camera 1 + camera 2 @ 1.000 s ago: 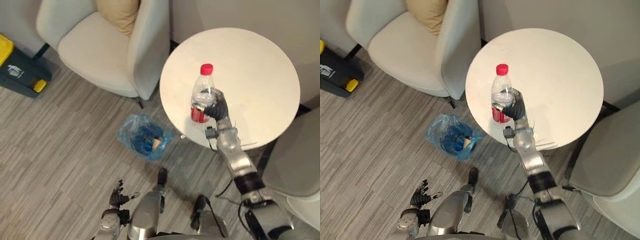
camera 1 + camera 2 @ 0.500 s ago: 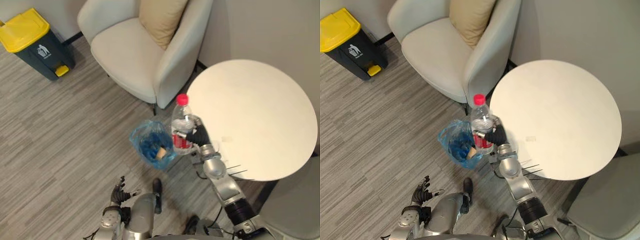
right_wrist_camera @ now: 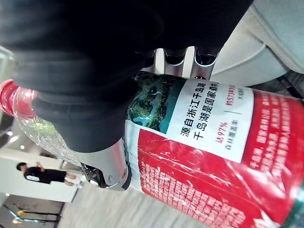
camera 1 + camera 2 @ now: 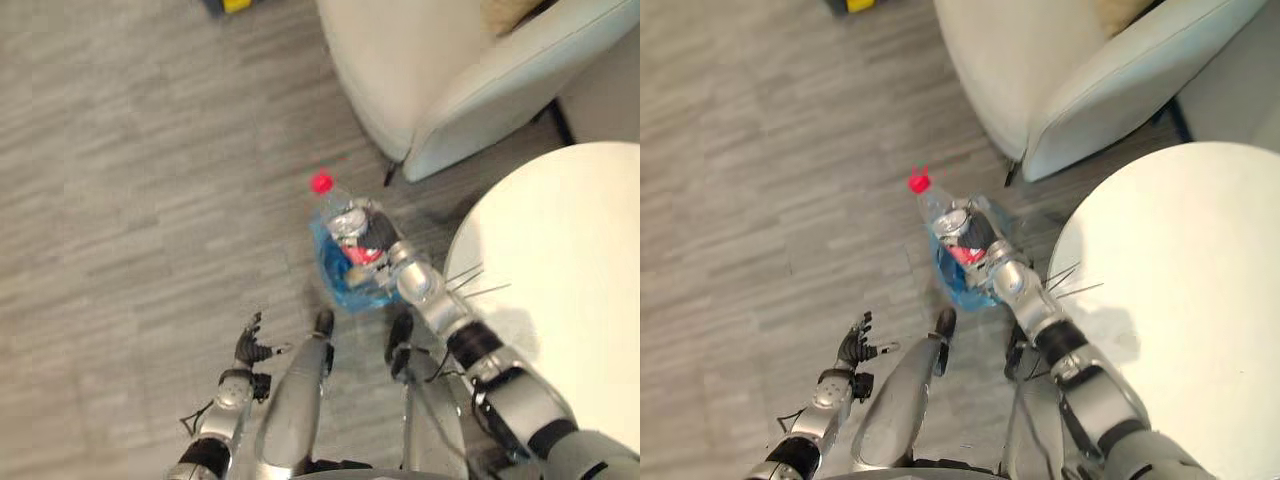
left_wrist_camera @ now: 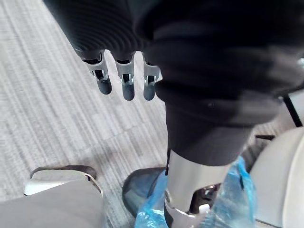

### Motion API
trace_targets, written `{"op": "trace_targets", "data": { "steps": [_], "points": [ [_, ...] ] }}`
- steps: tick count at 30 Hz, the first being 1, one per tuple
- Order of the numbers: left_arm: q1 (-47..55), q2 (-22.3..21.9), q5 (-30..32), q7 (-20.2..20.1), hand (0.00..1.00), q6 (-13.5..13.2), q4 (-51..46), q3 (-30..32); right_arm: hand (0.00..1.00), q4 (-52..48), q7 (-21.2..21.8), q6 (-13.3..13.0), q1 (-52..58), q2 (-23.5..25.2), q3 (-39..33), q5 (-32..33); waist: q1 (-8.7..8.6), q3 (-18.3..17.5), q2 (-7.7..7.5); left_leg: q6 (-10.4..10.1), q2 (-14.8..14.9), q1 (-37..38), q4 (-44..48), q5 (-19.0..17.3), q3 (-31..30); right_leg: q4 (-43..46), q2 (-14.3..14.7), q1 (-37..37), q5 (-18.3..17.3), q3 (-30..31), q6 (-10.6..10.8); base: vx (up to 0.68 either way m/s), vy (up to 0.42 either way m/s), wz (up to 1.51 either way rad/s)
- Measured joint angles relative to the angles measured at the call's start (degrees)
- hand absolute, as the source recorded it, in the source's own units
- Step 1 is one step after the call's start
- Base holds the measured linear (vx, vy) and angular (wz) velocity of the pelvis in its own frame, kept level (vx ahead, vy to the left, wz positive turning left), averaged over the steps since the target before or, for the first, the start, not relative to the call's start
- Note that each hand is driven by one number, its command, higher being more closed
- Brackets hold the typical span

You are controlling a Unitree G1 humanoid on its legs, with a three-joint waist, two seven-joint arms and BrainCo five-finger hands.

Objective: Gather rubbish on tea table into small bin, then transfer packed bag to large trash can.

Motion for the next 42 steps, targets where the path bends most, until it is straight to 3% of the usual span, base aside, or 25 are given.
{"op": "trace_targets", "data": {
  "steps": [2,4,9,10,17,25,32,35,38,42],
  "points": [
    [-2.0,-2.1,-1.1,0.3,0.0,-0.9,-1.2,3.6,1.0,0.0,-2.0,1.1,-2.4,-0.9,-1.0,0.0,-0.23,0.4,0.43,0.2,4.2,-6.3,3.5,-0.4,6.1,3.3,-0.7,-5.1,-0.7,-0.8,-0.8,-0.11,-0.048,0.21],
    [-2.5,-3.3,-1.2,0.9,0.0,-1.3,-3.4,5.0,1.0,-0.2,-3.0,1.7,-5.0,-1.0,-1.0,0.0,-0.13,0.6,0.47,0.7,5.8,-11.0,7.6,-0.8,8.2,6.5,-0.9,-9.0,-1.4,-0.8,-1.0,-0.1,-0.018,0.04],
    [-3.7,-5.0,-2.3,1.2,0.0,-2.1,-8.6,7.4,1.0,-3.3,-5.5,2.3,-12.3,-1.3,-1.7,0.1,-0.04,1.6,0.42,2.0,6.2,-23.5,16.1,-1.7,8.2,14.7,-2.8,-20.6,-3.8,-0.6,-0.3,-0.09,0.012,0.13],
    [-3.8,-5.1,-2.9,1.2,0.0,-2.3,-10.5,7.7,0.0,-3.2,-5.6,2.5,-13.6,-1.3,-1.7,0.1,0.06,2.5,0.28,2.2,6.3,-25.5,17.5,-1.8,8.5,16.6,-3.4,-22.5,-4.4,-0.5,-0.5,-0.08,-0.004,0.23],
    [-4.4,-4.7,-5.1,1.4,0.0,-3.8,-16.3,8.4,0.0,-1.8,-5.6,2.9,-15.2,0.1,-2.3,1.3,0.28,3.1,-0.24,2.8,7.4,-33.4,22.5,-2.2,10.7,22.4,-5.5,-30.3,-5.6,0.4,-0.2,-0.06,0.003,0.13],
    [-4.5,-4.0,-5.7,1.3,0.0,-4.0,-17.7,8.5,0.0,-3.4,-6.6,3.0,-14.8,0.7,-4.3,0.8,0.06,3.4,-0.27,3.0,8.3,-34.5,23.9,-2.3,11.7,23.4,-5.6,-31.5,-5.6,0.7,-0.2,-0.05,0.028,-0.03],
    [-4.5,-3.7,-5.6,1.5,0.0,-3.4,-17.6,8.6,0.0,-7.3,-6.5,3.1,-9.0,1.3,-3.4,-8.9,-0.27,3.5,-0.56,3.0,8.6,-33.8,23.9,-2.3,11.8,23.0,-5.4,-30.7,-5.6,0.6,-0.2,-0.03,0.017,-0.02],
    [-4.4,-3.1,-5.6,2.0,0.0,-3.3,-17.3,9.0,0.0,-6.4,-6.4,3.5,-5.3,2.7,-2.8,-13.3,-1.25,3.8,-1.25,3.0,8.9,-32.4,22.8,-2.2,11.8,21.7,-4.8,-29.3,-5.4,0.4,-0.1,-0.04,0.009,-0.05],
    [-4.3,-2.1,-5.5,2.3,0.0,-3.3,-17.1,9.5,0.0,-0.5,-6.0,5.5,-4.3,5.0,-2.7,-18.0,-2.73,3.9,-2.32,2.9,8.9,-31.1,20.2,-1.6,12.0,19.7,-4.7,-28.3,-5.0,-0.1,0.3,-0.03,0.003,0.0],
    [-4.6,-1.9,-5.6,2.4,0.0,-3.4,-16.5,9.5,0.0,7.6,-5.2,7.9,-4.9,6.7,-2.6,-20.8,-2.95,3.9,-2.31,2.3,8.9,-30.9,19.1,-1.2,12.1,19.3,-4.6,-28.3,-5.1,-0.3,0.2,-0.02,-0.001,0.04]
  ]
}}
